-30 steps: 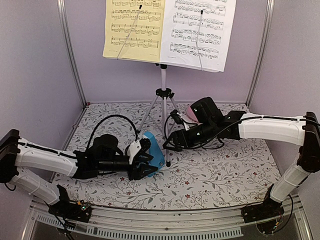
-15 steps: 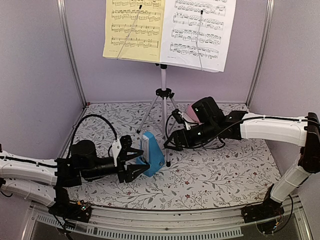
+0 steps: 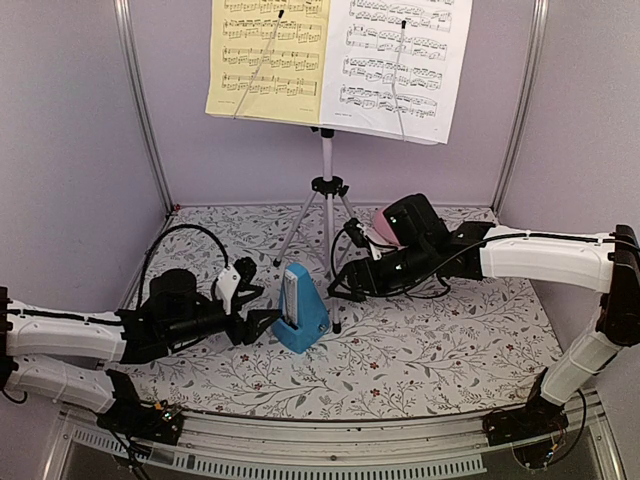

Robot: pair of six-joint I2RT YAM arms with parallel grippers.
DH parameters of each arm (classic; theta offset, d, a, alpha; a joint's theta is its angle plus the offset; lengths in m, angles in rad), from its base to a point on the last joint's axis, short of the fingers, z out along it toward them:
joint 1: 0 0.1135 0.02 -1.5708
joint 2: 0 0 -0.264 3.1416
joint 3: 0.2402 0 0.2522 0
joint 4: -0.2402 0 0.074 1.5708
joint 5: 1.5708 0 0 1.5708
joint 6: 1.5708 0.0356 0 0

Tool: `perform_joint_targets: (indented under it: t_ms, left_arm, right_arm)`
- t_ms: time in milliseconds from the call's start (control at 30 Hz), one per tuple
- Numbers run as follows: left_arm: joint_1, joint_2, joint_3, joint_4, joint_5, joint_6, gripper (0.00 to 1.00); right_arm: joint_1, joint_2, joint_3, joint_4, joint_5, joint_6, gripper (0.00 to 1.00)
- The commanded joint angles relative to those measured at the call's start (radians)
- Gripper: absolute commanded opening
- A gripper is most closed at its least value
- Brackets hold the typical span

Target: Set up the instrument practice props

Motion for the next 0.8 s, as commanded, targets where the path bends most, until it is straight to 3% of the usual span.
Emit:
perform_joint_targets:
  t_ms: [0,300,767]
  left_arm:
    - [0.016,0.081,0.036,0.051,0.074,0.045,0.69]
    - [0.02,0.203,0.098,0.12,0.115,0.06,0.69]
    - [0.013,0.188,0.118,0.103,0.204,0.09,0.62]
  right_arm:
    - [-0.003,0.012,0.005,0.02,0.004,0.004,0.81]
    - [-0.002,0.003,0.003,0.013,0.013,0.015,0.81]
    - [-0.003,0.011,0.006,0.013,0.015,0.015,0.81]
